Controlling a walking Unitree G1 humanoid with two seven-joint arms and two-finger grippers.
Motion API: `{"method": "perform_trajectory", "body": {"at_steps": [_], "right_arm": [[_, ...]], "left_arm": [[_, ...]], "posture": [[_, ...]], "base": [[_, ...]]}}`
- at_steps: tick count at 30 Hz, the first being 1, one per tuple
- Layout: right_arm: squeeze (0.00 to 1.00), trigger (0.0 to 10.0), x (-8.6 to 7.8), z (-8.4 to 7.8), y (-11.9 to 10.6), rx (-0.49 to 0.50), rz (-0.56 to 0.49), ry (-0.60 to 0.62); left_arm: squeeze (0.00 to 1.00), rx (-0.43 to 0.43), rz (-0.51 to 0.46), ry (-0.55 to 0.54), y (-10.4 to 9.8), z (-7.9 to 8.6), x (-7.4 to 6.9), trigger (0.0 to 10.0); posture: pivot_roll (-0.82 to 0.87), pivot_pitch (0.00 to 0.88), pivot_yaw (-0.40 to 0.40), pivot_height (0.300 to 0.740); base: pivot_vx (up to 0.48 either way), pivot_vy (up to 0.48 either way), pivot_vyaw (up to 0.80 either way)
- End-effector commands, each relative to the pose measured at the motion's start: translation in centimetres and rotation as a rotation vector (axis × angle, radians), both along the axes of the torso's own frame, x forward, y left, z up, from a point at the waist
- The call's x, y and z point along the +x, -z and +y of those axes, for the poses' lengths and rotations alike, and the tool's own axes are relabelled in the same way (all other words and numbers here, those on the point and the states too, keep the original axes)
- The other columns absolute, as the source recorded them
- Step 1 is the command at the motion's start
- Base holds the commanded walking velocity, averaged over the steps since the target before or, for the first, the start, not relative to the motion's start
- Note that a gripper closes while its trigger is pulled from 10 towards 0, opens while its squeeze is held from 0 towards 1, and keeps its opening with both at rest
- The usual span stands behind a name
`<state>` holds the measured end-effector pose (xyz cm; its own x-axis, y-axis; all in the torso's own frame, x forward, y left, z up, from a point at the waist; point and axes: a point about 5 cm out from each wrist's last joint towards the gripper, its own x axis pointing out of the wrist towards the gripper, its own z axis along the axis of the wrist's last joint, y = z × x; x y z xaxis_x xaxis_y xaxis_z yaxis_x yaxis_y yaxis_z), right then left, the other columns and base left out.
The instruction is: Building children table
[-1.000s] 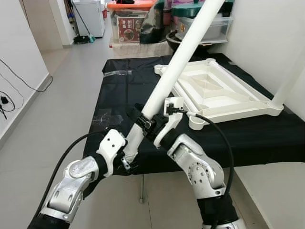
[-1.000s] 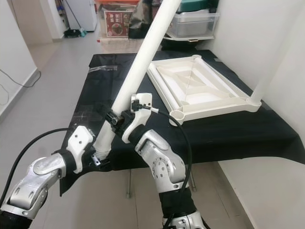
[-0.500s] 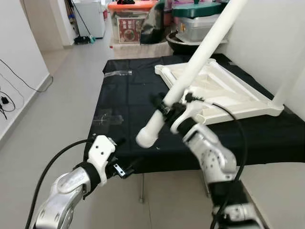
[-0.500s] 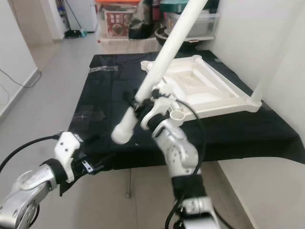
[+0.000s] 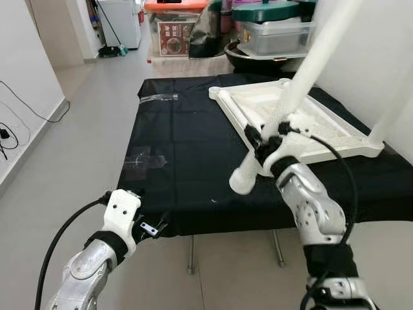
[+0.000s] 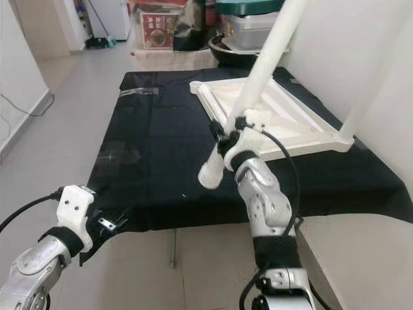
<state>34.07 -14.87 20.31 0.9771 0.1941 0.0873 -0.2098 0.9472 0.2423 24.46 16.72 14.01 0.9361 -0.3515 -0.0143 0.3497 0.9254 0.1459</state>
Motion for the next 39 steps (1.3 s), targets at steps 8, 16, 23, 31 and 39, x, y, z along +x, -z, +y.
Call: {"method": "perform_trajectory", "body": {"at_steps": [8,16,23,31,39], "right_arm": [[0.0,10.0,-1.2,-0.2,0.5,-0.046,-0.023,0.053],[0.0,10.0,-1.6,0.4,0.6,-0.052,-0.029,0.073],[0.0,10.0,-1.8,0.4,0.6,-0.065,-0.032,0.079],[0.0,10.0,-1.6,0.7,0.6,-0.072,-0.042,0.081],[0.0,10.0,-1.4,1.3,0.0,-0.08,-0.072,0.061]], "left_arm": [[0.0,-0.009,0.035,-0.034,0.7,-0.4,-0.8,10.0],[0.0,-0.024,0.005,-0.051,0.0,-1.2,0.1,10.0],[0.0,-0.04,-0.003,-0.061,-0.2,-1.0,0.4,10.0],[0.0,-0.089,-0.025,-0.097,-0.6,-0.7,0.8,10.0],[0.0,-0.125,-0.031,-0.095,-0.9,-0.7,1.0,10.0]], "posture": [[0.01,0.0,-0.023,0.74],[0.0,0.0,-0.014,0.74],[0.0,0.0,-0.01,0.74],[0.01,0.0,-0.017,0.74],[0.01,0.0,-0.02,0.74]], "base": [[0.0,0.0,0.0],[0.0,-0.311,0.0],[0.0,-0.393,0.0],[0.0,0.0,0.0],[0.106,0.0,0.0]]}}
